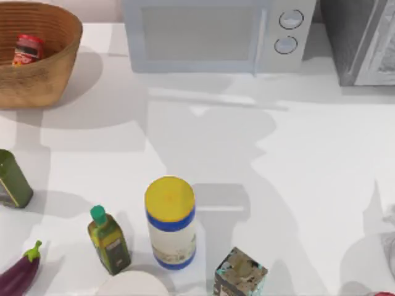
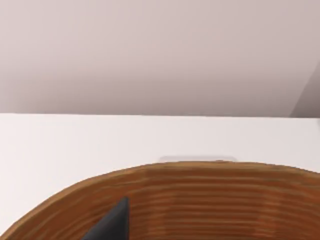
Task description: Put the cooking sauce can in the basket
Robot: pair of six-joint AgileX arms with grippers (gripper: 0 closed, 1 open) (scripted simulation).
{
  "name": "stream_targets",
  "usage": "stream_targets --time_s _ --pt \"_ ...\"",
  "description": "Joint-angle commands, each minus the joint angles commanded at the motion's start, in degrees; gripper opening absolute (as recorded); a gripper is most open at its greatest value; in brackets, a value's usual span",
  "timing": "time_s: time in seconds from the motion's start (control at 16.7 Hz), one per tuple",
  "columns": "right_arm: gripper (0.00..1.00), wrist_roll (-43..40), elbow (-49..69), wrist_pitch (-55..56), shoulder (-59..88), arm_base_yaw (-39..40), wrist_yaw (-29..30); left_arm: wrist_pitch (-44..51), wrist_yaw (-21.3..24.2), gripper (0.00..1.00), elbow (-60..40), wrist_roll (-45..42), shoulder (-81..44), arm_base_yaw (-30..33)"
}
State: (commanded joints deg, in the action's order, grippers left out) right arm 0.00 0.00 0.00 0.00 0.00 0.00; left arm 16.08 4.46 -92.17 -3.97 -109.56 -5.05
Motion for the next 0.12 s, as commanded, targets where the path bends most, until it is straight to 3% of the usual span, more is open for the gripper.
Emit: stream_targets --time_s 0.12 --pt "1.00 0.00 0.00 0.00 0.00 0.00 0.00 0.00 0.00 1.00 0.00 0.00 0.00 0.00"
